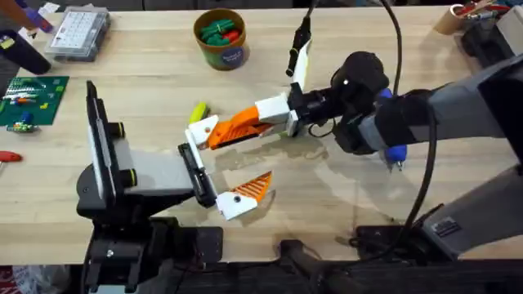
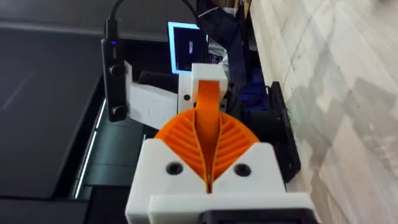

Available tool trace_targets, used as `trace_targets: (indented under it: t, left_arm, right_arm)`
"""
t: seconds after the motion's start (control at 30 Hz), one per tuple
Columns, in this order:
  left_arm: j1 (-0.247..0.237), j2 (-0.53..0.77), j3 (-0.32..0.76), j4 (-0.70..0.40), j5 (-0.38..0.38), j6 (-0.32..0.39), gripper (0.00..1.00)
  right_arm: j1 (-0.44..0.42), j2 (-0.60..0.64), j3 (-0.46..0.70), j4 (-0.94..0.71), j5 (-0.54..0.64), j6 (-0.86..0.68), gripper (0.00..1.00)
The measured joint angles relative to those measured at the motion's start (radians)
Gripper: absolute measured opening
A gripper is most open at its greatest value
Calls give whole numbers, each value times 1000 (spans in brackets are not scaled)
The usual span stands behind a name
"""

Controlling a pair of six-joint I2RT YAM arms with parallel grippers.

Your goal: Pick up the gripper from the table and insert it into the empty holder that is missing its gripper. Then pick up a screw, insert it into the mounting hole, and use the screwdriver to tighten it. Finally, clean up the table by picking up the vegetable and placing it into the bucket.

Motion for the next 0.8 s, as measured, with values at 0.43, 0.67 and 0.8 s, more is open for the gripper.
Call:
trace_targets:
  t: [0.43, 0.67, 0.8]
  left_arm:
    - [0, 0, 0, -2, 0, -13, 986]
    - [0, 0, 0, -1, -5, -18, 986]
    - [0, 0, 0, 0, -8, -13, 986]
  right_arm:
    - [3, 0, 11, -45, 1, -19, 17]
    - [5, 0, 82, -178, -29, -73, 17]
    - [5, 0, 90, -188, -35, -86, 17]
